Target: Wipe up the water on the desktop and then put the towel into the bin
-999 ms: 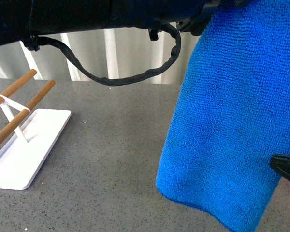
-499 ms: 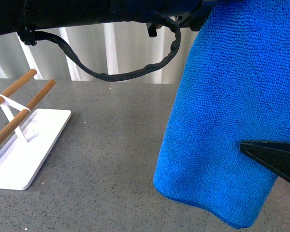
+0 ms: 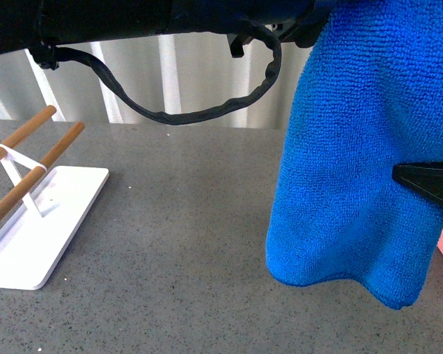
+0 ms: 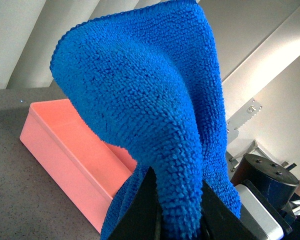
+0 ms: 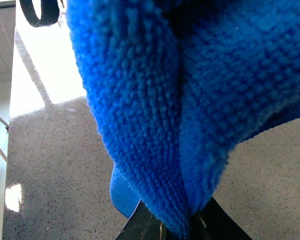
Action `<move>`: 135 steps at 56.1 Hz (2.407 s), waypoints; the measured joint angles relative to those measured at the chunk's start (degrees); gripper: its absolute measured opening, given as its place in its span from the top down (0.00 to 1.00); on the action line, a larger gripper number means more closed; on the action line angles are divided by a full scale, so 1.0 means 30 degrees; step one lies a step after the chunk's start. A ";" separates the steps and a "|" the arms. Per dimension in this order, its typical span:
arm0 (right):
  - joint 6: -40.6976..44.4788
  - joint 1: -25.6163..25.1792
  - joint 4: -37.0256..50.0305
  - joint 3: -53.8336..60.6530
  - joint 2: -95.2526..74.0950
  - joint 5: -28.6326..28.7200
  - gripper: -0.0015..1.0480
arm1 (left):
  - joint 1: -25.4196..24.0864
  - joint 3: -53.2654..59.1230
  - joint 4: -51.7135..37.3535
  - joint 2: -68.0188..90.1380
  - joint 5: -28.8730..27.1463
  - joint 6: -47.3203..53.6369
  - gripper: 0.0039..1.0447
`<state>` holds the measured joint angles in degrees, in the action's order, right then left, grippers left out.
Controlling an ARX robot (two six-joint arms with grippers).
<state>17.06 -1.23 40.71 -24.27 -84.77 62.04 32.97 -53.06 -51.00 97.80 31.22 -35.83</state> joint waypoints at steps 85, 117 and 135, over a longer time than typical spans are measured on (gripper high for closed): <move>-0.1996 -0.0962 0.3410 0.0503 -0.2200 -0.2186 0.97 | -1.5242 0.6761 0.7825 -0.6426 0.5217 0.8947 0.06; -0.1902 -0.0539 0.3060 0.0612 -0.2251 -0.3089 0.97 | -1.8542 1.1606 0.5850 -1.3027 0.1173 1.0972 0.23; -0.1894 -0.0481 0.3075 0.0612 -0.2266 -0.3344 0.97 | -1.5657 1.5103 0.4218 -1.7019 -0.5843 1.1693 0.75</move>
<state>11.38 -2.68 49.93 -22.44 -91.57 52.01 -14.00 -7.75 -38.35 46.74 13.69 -0.75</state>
